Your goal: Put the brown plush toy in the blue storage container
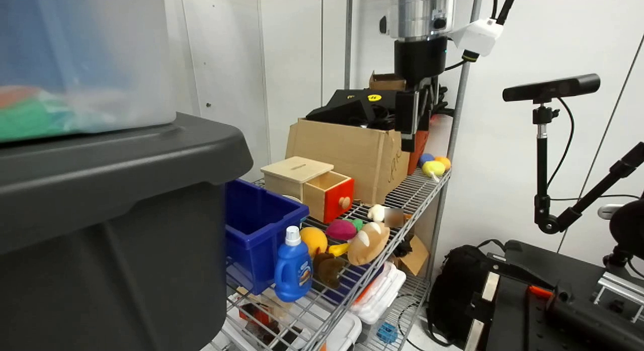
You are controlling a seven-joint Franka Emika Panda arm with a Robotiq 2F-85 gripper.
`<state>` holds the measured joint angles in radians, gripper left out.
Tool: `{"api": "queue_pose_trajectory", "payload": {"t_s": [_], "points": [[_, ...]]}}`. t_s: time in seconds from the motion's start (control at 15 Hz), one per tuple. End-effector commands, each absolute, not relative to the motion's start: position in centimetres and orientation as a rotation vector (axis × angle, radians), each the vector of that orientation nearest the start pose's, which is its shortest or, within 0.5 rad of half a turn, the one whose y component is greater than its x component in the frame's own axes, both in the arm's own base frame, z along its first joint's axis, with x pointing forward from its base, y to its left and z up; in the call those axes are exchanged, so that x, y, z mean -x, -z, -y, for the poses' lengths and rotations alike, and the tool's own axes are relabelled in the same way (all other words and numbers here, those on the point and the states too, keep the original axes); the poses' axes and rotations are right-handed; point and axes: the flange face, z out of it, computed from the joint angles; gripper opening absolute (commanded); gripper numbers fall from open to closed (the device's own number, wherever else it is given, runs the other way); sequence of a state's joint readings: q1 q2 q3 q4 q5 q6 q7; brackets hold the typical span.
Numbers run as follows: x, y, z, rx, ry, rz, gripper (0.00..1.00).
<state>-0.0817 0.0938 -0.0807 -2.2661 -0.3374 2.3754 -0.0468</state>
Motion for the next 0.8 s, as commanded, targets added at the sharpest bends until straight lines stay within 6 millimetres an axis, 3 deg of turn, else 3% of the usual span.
{"api": "queue_pose_trajectory", "payload": {"t_s": [0.0,0.73], "points": [[-54.5,-32.0,8.9,3.375,0.078,0.261,1.0],[-58.0,-28.7,7.8,3.278,0.119,0.256,1.0]]}}
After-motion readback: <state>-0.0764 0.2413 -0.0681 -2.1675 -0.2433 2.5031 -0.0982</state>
